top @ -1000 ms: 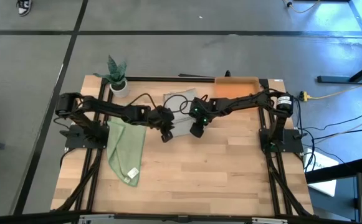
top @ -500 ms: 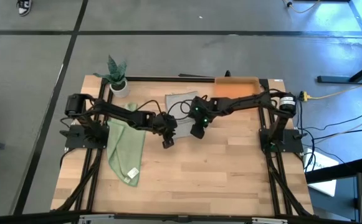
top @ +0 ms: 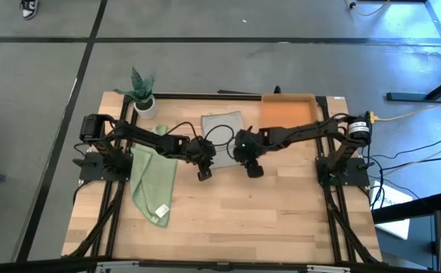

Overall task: Roll microfiber towels into tight, uniform cylinder then place into a basket
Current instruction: Roll the gray microfiber towel

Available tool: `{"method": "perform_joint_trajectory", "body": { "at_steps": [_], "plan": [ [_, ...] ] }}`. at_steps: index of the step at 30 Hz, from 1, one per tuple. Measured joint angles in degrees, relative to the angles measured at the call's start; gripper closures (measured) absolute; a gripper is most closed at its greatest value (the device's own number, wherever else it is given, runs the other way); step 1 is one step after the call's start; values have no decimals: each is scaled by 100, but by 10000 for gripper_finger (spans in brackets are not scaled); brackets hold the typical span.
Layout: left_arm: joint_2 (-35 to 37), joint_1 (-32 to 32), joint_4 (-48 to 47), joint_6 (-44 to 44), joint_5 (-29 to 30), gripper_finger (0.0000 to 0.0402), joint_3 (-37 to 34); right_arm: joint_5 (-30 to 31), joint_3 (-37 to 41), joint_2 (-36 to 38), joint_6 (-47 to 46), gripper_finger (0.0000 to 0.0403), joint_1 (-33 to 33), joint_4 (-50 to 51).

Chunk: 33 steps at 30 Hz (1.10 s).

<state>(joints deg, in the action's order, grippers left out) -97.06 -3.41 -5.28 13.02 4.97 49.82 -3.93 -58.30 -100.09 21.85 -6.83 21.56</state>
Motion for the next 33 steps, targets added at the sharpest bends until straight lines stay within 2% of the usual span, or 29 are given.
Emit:
{"method": "perform_joint_trajectory", "body": {
  "at_steps": [3, 12, 19, 25, 27, 33],
  "plan": [
    [0, 1, 9, 2, 0, 324, 0, 275, 146, 0, 31, 230, 3, 2],
    [2, 1, 26, 2, 0, 324, 0, 279, 559, -2, 26, 230, 3, -361],
    [4, 30, 26, -27, -130, 324, 0, 298, 616, -2, -468, 234, 3, -468],
    [4, 357, 26, -994, -126, 324, 0, 300, 615, -80, -634, 266, 3, -530],
    [-20, 468, 36, -1199, -10, 324, 0, 301, 614, -118, -635, 280, 3, -577],
    [-28, 630, -2, -1185, 936, 324, -2, 303, 614, -116, -654, 309, 0, -579]
  ]
}}
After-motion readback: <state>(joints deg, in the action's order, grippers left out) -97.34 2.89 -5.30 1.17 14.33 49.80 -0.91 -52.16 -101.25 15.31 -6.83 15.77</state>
